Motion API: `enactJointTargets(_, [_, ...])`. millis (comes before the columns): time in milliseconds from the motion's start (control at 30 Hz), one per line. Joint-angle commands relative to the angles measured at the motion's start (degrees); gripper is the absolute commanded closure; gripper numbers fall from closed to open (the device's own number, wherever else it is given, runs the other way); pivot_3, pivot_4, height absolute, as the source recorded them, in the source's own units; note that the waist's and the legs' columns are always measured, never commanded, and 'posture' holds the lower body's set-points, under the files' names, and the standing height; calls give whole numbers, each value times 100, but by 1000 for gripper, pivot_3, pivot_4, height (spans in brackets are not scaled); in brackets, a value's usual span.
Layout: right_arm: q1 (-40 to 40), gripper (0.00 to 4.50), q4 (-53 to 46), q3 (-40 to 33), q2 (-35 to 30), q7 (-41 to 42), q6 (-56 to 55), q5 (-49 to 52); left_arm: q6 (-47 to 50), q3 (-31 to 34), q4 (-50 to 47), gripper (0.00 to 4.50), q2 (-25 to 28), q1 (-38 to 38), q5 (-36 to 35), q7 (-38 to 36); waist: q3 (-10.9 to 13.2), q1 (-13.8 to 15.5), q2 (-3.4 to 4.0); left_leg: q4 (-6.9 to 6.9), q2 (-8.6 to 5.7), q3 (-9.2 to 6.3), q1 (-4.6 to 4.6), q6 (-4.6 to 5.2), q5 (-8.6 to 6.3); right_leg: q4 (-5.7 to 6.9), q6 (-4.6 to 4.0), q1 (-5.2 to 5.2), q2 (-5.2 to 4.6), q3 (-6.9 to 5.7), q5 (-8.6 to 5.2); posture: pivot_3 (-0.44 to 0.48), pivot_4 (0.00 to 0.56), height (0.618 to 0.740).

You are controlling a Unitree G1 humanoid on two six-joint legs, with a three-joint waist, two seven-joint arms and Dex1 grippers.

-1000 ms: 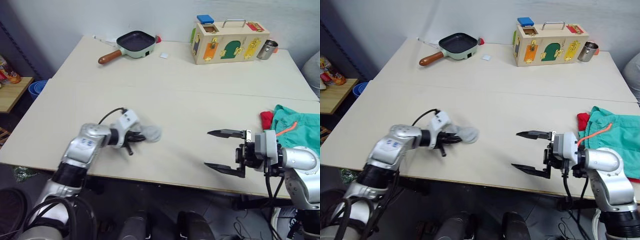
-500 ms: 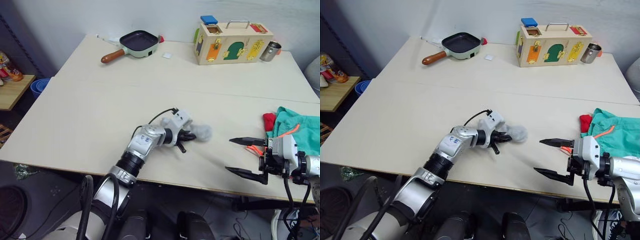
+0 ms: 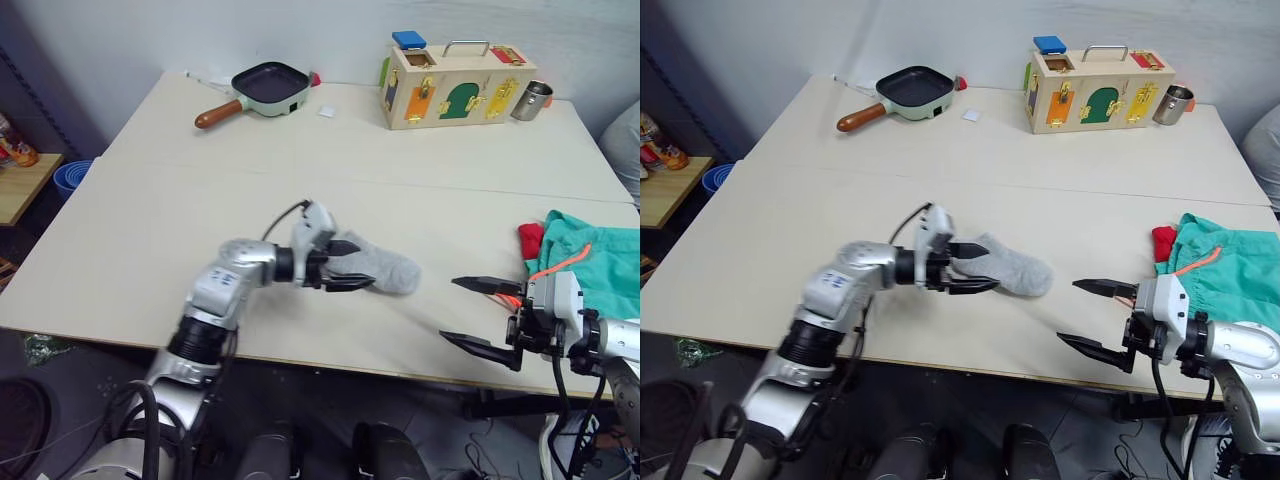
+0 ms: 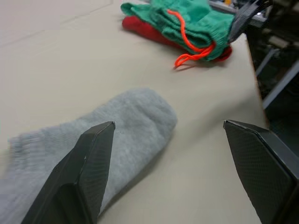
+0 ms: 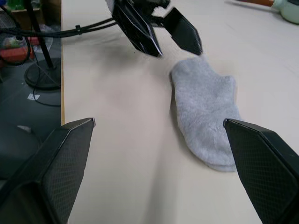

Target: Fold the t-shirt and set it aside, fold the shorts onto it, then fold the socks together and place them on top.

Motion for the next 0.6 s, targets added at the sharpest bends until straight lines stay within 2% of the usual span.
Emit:
enactJointTargets(33, [-306,0,-345,445,389,-884,372,-318,-884,344,820,598,327,-308,122,-175,0,-4,0,1,0,-1,1,-1,1,2,0,0,0,-1,0,0,150,740])
enactJointTargets(67, [-350,179,-331,549,457,-1014,333,-506,-1208,347,1134,570,377,-408,260,-137,0,-1,0,1,0,-1,0,-2,2,2,0,-1,-1,-1,0,0,150,740])
enactJointTargets(133, [-533,598,-158,798,711,-1459,252,-959,-2105,300,2262,978,381,-811,697,217,0,23,-1,1,-1,-3,-1,-2,3,3,0,-1,-1,-5,0,0,150,740])
enactJointTargets(167, [-609,948,-98,885,815,-1625,238,-1096,-2453,292,2702,1188,364,-971,849,357,1,28,-1,2,-3,-2,-4,-1,3,2,0,-2,-2,-6,0,0,150,740])
enactJointTargets(300, [-959,2358,136,1409,1059,-1930,93,-1743,-3240,370,4363,2420,49,-1580,1100,648,2,18,-3,-4,-7,-1,-11,3,0,13,3,-6,-3,-9,2,0,150,740])
enactJointTargets(500, [-1332,4499,454,1644,1291,-2309,-114,-2240,-3729,446,5620,4353,-351,-2048,1333,852,7,-7,-11,-7,-7,4,-30,4,0,13,4,-20,22,-46,2,0,150,740])
enactJointTargets(600, [-1332,4500,464,1665,1280,-2309,-111,-2315,-3889,447,5890,4452,-466,-2182,1450,951,8,-4,-13,-2,-3,5,-29,4,1,14,4,-18,48,-58,2,0,150,740])
